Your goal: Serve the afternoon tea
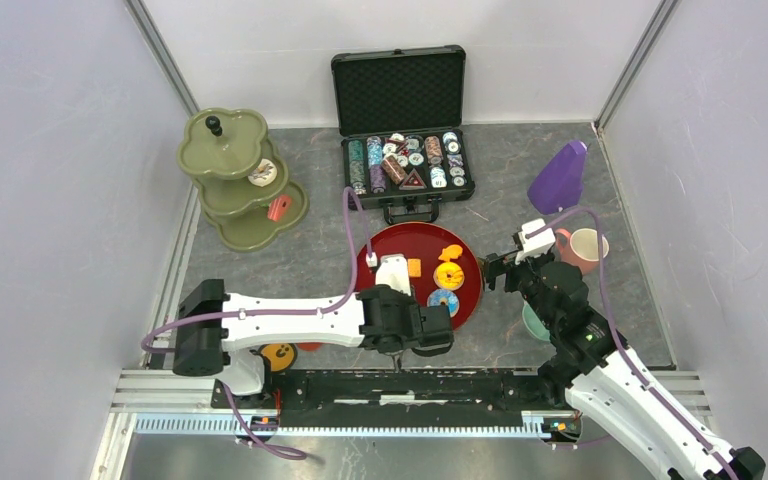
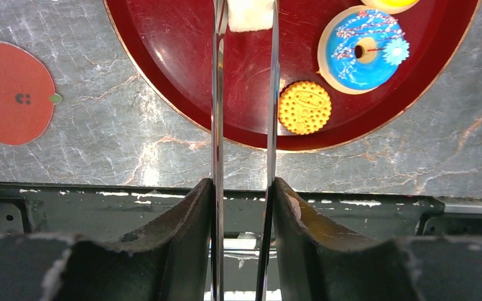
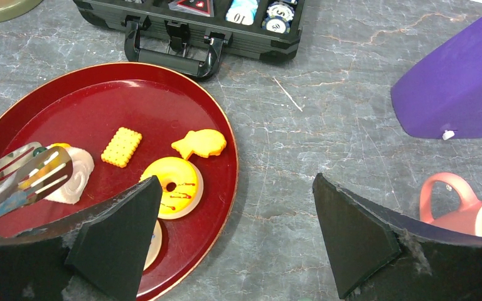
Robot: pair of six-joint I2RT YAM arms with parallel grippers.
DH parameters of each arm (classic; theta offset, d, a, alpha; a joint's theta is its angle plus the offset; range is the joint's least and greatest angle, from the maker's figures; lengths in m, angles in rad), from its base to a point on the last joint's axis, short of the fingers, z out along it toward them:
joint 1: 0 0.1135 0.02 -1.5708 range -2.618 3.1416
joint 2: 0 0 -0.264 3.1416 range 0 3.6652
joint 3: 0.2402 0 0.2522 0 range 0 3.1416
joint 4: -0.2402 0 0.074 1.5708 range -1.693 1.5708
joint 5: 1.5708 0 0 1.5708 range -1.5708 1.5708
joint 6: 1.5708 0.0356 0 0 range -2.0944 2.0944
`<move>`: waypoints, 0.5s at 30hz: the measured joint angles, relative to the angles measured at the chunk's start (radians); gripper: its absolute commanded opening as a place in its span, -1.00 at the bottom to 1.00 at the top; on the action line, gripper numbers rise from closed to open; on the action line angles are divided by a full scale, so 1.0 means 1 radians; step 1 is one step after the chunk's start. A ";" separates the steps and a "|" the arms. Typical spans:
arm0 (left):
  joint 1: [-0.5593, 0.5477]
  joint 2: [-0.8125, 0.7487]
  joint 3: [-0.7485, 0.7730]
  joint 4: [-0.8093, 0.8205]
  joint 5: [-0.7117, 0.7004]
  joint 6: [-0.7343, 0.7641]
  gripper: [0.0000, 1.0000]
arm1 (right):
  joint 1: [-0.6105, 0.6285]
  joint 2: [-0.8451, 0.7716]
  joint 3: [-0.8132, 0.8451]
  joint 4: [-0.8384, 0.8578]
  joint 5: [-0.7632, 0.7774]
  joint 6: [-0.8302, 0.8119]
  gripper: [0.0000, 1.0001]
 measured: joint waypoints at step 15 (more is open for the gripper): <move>0.000 0.110 0.211 -0.220 -0.130 0.001 -0.26 | 0.000 0.003 -0.002 0.000 0.001 0.002 0.96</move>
